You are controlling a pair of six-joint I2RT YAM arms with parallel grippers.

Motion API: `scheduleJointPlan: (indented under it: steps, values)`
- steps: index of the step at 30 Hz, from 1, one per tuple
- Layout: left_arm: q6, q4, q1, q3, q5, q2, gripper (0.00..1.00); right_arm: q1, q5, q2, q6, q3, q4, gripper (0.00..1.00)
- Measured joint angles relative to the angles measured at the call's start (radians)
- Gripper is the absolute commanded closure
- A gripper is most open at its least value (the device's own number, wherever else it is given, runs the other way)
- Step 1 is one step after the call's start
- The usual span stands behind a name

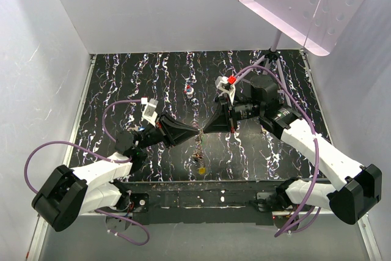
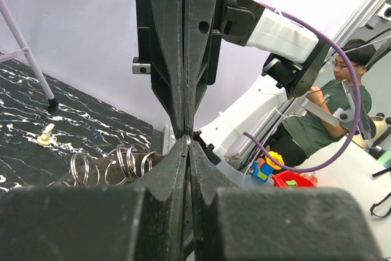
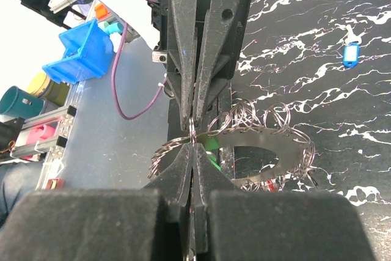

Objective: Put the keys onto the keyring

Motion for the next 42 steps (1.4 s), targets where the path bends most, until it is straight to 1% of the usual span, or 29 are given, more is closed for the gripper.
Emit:
scheduleJointPlan:
  steps: [14,15,18,19,20,22,34,42]
  values:
    - [0.001,-0.006,0.000,0.002,0.009,-0.002,1.00,0.021,0.011,-0.002,0.052,-0.063,0.043,0.99]
    - [0.001,-0.007,0.000,0.002,0.009,-0.002,1.00,0.023,0.012,-0.002,0.056,-0.064,0.043,0.96]
    - [0.001,-0.006,0.000,0.002,0.008,-0.003,1.00,0.024,0.015,-0.003,0.066,-0.064,0.045,0.74]
    - [0.001,-0.006,0.000,0.002,0.008,-0.003,1.00,0.024,0.017,-0.003,0.067,-0.064,0.045,0.70]
    - [0.001,-0.005,0.000,0.002,0.007,-0.003,1.00,0.024,0.016,-0.004,0.069,-0.065,0.045,0.66]
    - [0.002,-0.006,0.000,0.002,0.006,-0.005,1.00,0.022,0.010,-0.005,0.070,-0.065,0.047,0.63]
    - [0.000,-0.005,0.000,0.002,0.007,-0.008,1.00,0.010,-0.017,-0.009,0.063,-0.060,0.097,0.62]
    - [0.000,-0.005,0.000,0.002,0.007,-0.008,1.00,0.019,-0.016,0.008,0.063,-0.048,0.112,0.67]
